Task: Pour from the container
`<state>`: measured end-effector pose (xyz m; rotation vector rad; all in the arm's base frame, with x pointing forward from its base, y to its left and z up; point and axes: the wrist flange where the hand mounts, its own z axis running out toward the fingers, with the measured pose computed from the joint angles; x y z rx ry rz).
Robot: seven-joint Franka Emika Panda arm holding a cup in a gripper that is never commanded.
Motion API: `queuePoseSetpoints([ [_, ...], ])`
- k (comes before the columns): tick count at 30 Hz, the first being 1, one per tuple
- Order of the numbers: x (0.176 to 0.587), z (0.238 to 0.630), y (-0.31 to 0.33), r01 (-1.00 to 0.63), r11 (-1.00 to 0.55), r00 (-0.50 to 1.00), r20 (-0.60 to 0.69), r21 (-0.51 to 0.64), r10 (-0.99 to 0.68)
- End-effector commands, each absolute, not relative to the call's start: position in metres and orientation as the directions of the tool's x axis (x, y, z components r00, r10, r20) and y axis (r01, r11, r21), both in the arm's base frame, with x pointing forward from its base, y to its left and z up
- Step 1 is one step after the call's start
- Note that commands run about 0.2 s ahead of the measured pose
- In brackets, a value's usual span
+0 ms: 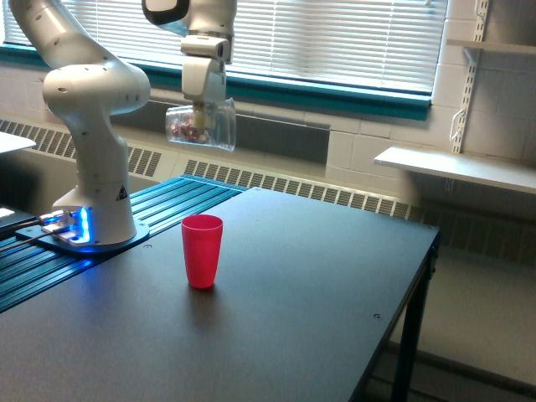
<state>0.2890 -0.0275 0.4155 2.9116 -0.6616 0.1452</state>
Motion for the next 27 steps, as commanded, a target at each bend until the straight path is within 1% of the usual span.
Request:
queuePoseSetpoints([
  [1, 0.287, 0.411, -0.039, -0.415, -0.899, 0.909, 0.100, 0.138, -0.404],
  [12, 0.280, 0.399, -0.046, -0.378, -0.911, 0.925, 0.092, 0.163, -0.368],
  [15, 0.274, 0.389, -0.047, -0.358, -0.914, 0.934, 0.078, 0.191, -0.349],
  [21, 0.264, 0.369, -0.054, -0.336, -0.918, 0.941, 0.032, 0.211, -0.337],
  [27, 0.263, 0.361, -0.063, -0.347, -0.910, 0.935, 0.009, 0.226, -0.354],
])
